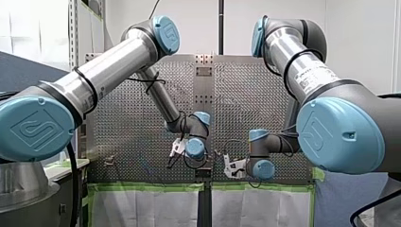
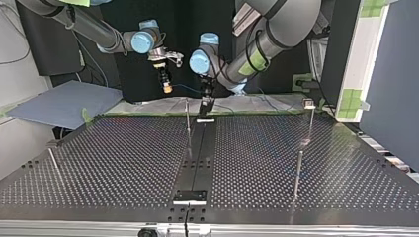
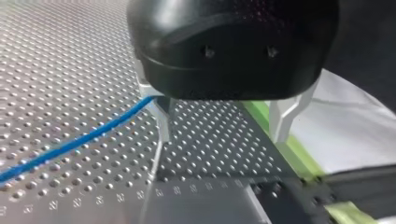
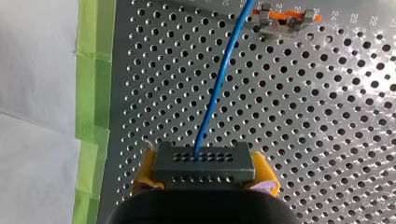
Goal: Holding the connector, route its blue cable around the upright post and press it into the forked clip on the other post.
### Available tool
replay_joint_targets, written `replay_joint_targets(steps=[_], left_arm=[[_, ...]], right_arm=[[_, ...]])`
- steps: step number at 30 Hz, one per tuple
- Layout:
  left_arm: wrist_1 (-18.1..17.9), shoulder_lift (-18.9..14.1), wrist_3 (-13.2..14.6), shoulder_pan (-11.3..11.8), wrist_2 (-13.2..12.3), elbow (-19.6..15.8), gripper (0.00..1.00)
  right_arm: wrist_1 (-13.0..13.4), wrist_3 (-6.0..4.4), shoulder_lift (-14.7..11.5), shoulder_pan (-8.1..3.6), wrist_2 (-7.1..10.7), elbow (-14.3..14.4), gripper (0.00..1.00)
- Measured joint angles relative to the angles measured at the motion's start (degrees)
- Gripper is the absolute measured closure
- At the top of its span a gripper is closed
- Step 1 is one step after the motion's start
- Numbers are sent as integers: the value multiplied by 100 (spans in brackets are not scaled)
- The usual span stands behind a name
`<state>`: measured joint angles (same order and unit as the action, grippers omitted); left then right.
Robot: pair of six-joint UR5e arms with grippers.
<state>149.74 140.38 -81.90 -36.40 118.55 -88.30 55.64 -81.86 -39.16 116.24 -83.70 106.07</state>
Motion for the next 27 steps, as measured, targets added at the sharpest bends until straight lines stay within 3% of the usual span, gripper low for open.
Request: replay_joint_targets(steps=[11,18,27], left_arm=[[-289,145,-550,-94,-51,32,1],[-485,149,-915,-125,-272,40,1],[-428,294,-1239,-170,-242,169,1]], right_arm=[[0,115,-1,-97,2,-2,100],[23,138,2,-165,7,-2,100],[17,169,3,-200,19,-2,100]])
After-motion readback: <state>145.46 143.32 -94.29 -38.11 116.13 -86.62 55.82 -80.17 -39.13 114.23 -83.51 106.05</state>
